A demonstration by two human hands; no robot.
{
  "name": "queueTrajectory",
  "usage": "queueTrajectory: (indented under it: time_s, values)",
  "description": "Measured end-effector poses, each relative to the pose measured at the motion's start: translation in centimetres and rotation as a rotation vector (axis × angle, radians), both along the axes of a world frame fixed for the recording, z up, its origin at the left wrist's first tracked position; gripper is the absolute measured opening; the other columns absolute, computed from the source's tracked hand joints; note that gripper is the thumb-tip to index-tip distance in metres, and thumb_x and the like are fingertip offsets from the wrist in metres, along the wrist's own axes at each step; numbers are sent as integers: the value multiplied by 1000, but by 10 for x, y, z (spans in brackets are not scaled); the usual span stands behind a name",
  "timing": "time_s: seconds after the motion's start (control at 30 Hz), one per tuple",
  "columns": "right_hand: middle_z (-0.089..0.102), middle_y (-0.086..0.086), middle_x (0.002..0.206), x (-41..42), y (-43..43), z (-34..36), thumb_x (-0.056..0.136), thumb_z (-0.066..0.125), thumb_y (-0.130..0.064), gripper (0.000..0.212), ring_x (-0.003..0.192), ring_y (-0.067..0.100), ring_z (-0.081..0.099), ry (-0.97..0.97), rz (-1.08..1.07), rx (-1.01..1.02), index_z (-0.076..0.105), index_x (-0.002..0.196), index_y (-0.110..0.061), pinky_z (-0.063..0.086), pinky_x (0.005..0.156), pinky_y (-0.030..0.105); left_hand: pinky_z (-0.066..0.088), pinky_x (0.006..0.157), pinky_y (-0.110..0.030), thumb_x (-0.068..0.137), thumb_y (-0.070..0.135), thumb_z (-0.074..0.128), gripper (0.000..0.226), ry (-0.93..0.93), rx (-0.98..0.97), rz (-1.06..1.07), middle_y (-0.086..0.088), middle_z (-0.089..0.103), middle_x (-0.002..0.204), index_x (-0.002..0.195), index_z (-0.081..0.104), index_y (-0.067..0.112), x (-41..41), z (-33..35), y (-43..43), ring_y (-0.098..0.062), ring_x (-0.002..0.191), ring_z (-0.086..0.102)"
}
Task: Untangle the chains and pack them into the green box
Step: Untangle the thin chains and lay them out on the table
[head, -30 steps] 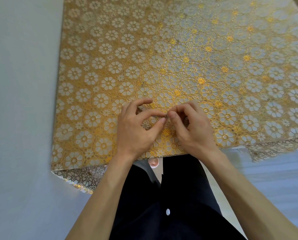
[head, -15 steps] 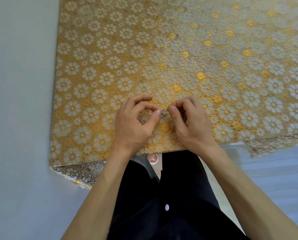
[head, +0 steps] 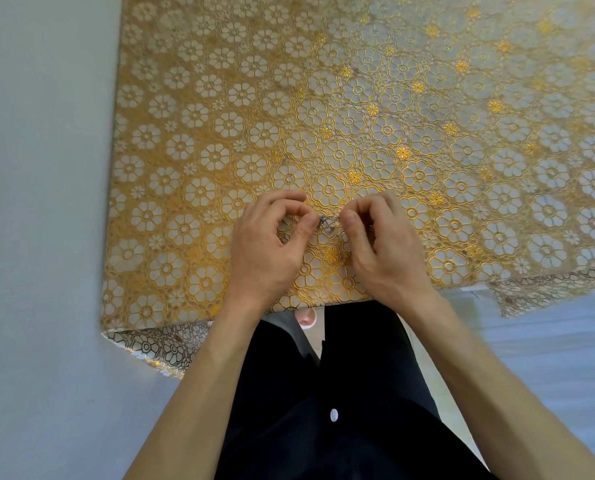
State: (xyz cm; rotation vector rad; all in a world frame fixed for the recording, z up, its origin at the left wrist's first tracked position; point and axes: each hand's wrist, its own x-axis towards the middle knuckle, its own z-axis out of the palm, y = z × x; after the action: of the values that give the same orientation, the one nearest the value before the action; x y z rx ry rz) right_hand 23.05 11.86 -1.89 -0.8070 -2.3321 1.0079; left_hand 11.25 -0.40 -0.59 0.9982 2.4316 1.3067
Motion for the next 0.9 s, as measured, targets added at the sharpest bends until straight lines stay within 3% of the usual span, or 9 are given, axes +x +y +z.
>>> queueTrajectory:
  time_s: [0.2, 0.33, 0.43, 0.53, 0.73, 0.9]
  values:
    - [54, -20, 81, 0, 0, 0, 102, 51, -32, 14, 76, 15, 58, -1, 8, -40, 59, 102, -21, 47, 70, 43, 44, 96, -43, 98, 41, 61, 14, 82, -44, -29, 19, 69, 110, 93, 67, 30, 0, -3, 2, -7, 110, 58]
    - [51, -26, 72, 0, 2, -2, 101, 53, -31, 7, 63, 4, 49, 38, 49, -29, 57, 102, -25, 40, 66, 34, 44, 95, -43, 97, 40, 60, 13, 86, -47, -28, 19, 70, 106, 91, 66, 30, 0, -3, 2, -8, 108, 58]
    - [55, -25, 84, 1, 1, -2, 101, 53, -28, 11, 66, -5, 46, 37, 82, 48, 61, 109, -26, 37, 69, 31, 44, 95, -43, 98, 38, 62, 12, 71, -44, -17, 19, 69, 105, 92, 66, 29, 1, -3, 2, -6, 106, 57]
    - [67, -15, 100, 1, -1, -2, 102, 53, -31, 19, 82, 7, 60, 17, 85, 165, 69, 112, -25, 44, 77, 35, 46, 93, -43, 98, 38, 61, 13, 45, -32, 0, 22, 69, 105, 93, 66, 28, 2, -3, 1, -3, 104, 55]
    - [69, -16, 100, 2, 0, -1, 96, 61, -42, 18, 92, 7, 61, -22, 128, 170, 70, 108, -31, 41, 81, 31, 49, 90, -48, 96, 46, 57, 16, 14, -25, 24, 24, 64, 96, 94, 66, 33, 2, -4, 1, -3, 99, 56]
    - [70, -15, 99, 1, -2, -1, 94, 65, -40, 16, 92, 8, 62, -38, 95, 186, 71, 105, -29, 42, 82, 33, 50, 90, -48, 95, 45, 58, 13, 26, -43, 22, 24, 63, 91, 94, 66, 34, 1, -5, 1, -6, 96, 58]
